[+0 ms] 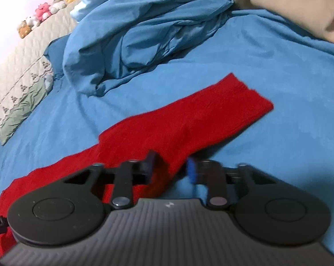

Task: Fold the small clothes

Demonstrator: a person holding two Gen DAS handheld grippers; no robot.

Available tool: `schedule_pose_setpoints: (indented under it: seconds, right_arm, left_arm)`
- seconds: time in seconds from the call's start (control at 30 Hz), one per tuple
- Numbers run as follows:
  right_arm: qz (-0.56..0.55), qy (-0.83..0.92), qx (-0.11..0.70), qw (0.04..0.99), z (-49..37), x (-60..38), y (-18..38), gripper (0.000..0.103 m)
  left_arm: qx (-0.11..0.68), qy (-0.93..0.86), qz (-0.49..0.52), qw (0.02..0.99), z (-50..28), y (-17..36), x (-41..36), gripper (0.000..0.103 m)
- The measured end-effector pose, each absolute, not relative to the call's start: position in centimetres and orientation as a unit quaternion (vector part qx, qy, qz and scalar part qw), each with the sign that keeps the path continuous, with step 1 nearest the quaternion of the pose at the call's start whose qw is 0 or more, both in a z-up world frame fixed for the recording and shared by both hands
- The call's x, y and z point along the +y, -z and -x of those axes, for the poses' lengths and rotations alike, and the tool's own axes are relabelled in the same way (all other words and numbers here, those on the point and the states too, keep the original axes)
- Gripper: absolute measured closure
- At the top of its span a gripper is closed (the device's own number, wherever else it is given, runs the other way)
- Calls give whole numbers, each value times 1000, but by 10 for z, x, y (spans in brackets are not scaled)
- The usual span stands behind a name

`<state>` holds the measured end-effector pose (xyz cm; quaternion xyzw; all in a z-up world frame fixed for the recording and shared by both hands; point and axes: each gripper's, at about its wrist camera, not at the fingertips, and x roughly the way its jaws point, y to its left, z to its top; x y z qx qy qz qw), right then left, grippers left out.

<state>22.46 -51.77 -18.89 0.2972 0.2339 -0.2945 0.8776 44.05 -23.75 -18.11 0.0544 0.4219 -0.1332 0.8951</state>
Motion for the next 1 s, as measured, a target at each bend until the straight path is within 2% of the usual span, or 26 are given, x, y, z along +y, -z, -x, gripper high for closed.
schedule_pose_setpoints:
  seconds: [0.1, 0.2, 0.33, 0.5, 0.6, 0.7, 0.8, 0.9, 0.97, 1.0]
  right_arm:
    - [-289, 292, 230, 882, -230, -520, 183, 81]
    - [-272, 280, 221, 894, -237, -514, 166, 82]
    - [-265, 224, 192, 918, -260, -491, 121, 82]
    - [-239, 71, 161, 955, -325, -399, 58, 82]
    - [-225, -43, 166, 959, -371, -322, 44, 82]
    - [-211, -151, 190, 947, -413, -245, 63, 82]
    - [-196, -203, 267, 921, -446, -181, 113, 82]
    - [-190, -210, 343, 896, -458, -146, 169, 82]
    - [-189, -210, 363, 888, -456, -136, 190, 81]
    - [-185, -211, 365, 888, -453, -135, 194, 77]
  left_arm:
    - [428, 143, -52, 891, -444, 181, -235, 0]
    - [436, 158, -40, 885, -443, 173, -224, 0]
    - [402, 165, -25, 900, -433, 142, -194, 0]
    - [364, 160, -22, 917, -413, 98, -128, 0]
    - [346, 136, -15, 928, -400, 85, -77, 0]
    - [348, 114, -7, 931, -387, 90, -30, 0]
    - [363, 100, -4, 926, -376, 107, 3, 0]
    - [383, 97, 4, 919, -369, 126, 22, 0]
    - [389, 101, 12, 916, -364, 135, 28, 0]
    - [391, 104, 16, 914, -363, 137, 29, 0]
